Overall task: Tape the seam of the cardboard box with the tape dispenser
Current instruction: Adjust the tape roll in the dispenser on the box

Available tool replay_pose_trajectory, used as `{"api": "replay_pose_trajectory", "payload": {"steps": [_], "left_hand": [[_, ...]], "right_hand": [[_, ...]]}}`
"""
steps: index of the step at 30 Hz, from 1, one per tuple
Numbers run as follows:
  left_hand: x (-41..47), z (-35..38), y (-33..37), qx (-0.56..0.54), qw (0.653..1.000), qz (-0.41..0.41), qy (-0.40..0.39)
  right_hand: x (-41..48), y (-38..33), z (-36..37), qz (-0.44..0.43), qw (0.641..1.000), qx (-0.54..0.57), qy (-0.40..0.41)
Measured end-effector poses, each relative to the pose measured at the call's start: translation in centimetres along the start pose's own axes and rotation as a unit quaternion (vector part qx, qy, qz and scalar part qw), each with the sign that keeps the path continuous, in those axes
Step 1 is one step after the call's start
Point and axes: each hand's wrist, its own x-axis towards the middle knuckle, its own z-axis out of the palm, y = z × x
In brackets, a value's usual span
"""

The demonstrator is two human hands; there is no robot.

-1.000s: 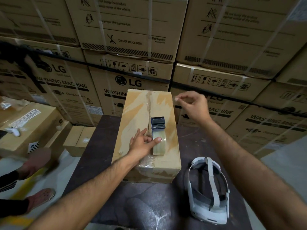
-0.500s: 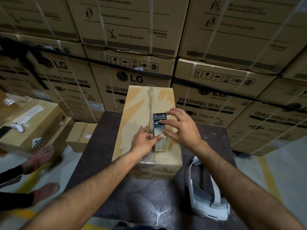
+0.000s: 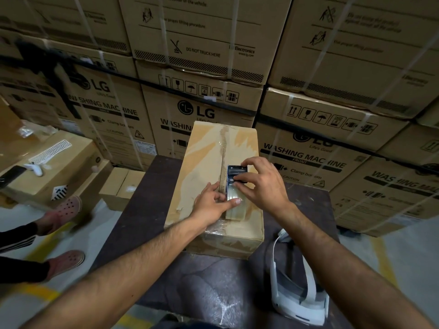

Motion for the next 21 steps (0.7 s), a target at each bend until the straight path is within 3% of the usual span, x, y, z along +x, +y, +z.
{"api": "replay_pose_trajectory", "payload": {"steps": [21], "left_hand": [[0.04,0.49,-0.32,0.002,1.000,0.001,0.003]], "right_hand": [[0.57,-0.90,-0.38,0.020,0.999,0.007,-0.036]]}}
